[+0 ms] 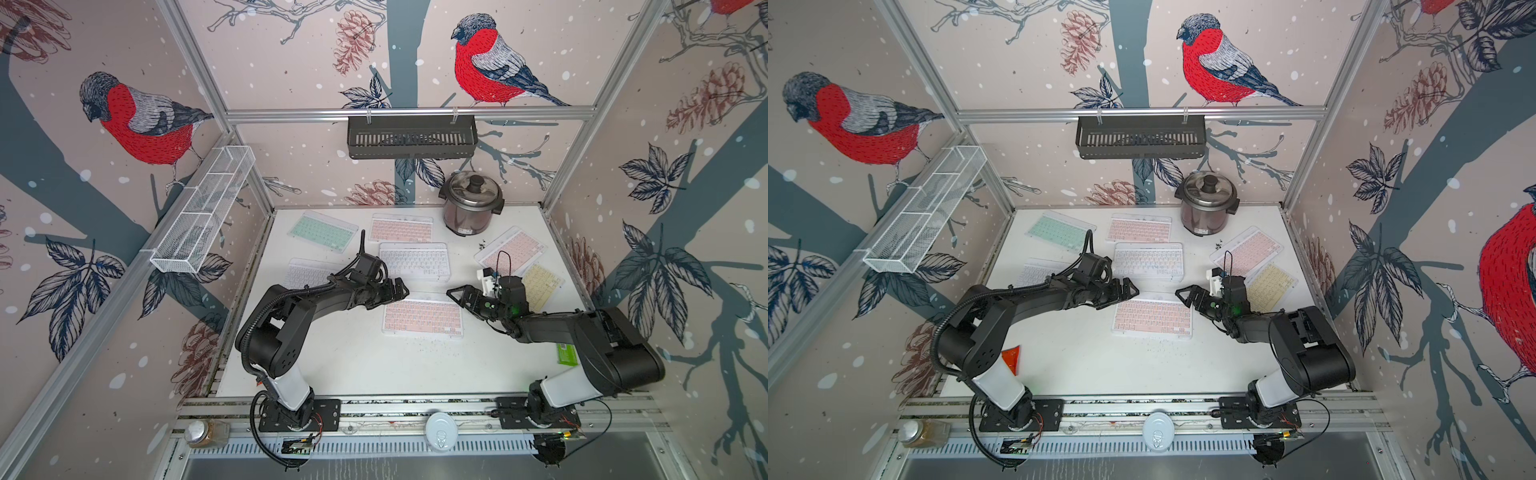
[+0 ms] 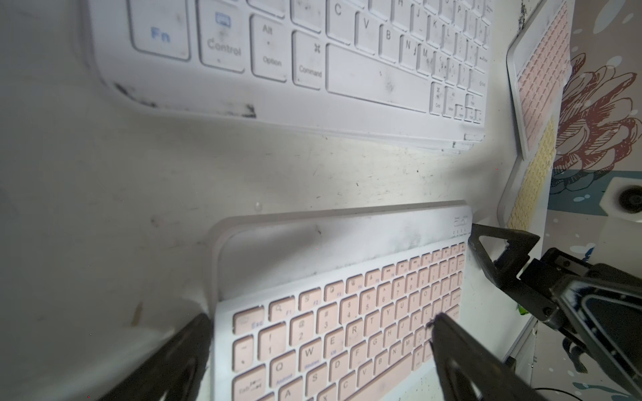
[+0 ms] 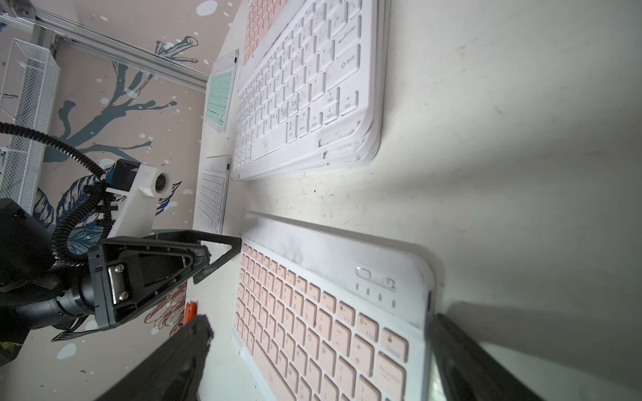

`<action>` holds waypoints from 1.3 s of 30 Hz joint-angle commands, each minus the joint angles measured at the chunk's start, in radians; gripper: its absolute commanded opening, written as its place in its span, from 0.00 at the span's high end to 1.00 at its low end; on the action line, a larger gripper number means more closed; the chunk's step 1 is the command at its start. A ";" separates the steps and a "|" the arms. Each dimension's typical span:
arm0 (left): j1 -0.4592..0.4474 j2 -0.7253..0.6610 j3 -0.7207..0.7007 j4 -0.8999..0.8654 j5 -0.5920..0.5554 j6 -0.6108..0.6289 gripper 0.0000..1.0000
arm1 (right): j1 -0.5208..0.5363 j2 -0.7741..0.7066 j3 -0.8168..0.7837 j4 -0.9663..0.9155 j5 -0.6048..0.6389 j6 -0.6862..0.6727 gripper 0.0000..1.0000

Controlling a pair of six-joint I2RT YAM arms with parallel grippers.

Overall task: Stack the numeric keypads
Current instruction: Pick up the numeric keypad from the center of the board.

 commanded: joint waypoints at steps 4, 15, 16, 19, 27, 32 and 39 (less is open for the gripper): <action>-0.002 0.020 -0.019 -0.156 0.015 -0.012 0.02 | -0.004 0.026 -0.006 -0.021 -0.012 0.024 0.00; -0.002 0.018 -0.021 -0.156 0.014 -0.012 0.02 | -0.025 0.084 -0.001 0.008 0.016 0.010 0.00; -0.001 0.017 -0.021 -0.156 0.012 -0.012 0.01 | -0.028 0.092 -0.004 0.023 0.015 0.015 0.00; -0.001 0.019 -0.025 -0.154 0.014 -0.015 0.02 | -0.032 0.107 -0.007 0.045 0.017 0.022 0.00; -0.002 0.022 -0.029 -0.140 0.024 -0.020 0.02 | -0.029 0.131 -0.049 0.192 -0.047 0.106 0.00; -0.001 0.033 -0.027 -0.133 0.025 -0.021 0.02 | -0.033 0.145 -0.045 0.196 -0.029 0.096 0.00; -0.001 0.032 -0.029 -0.140 0.020 -0.021 0.02 | -0.047 0.172 -0.035 0.202 -0.022 0.096 0.00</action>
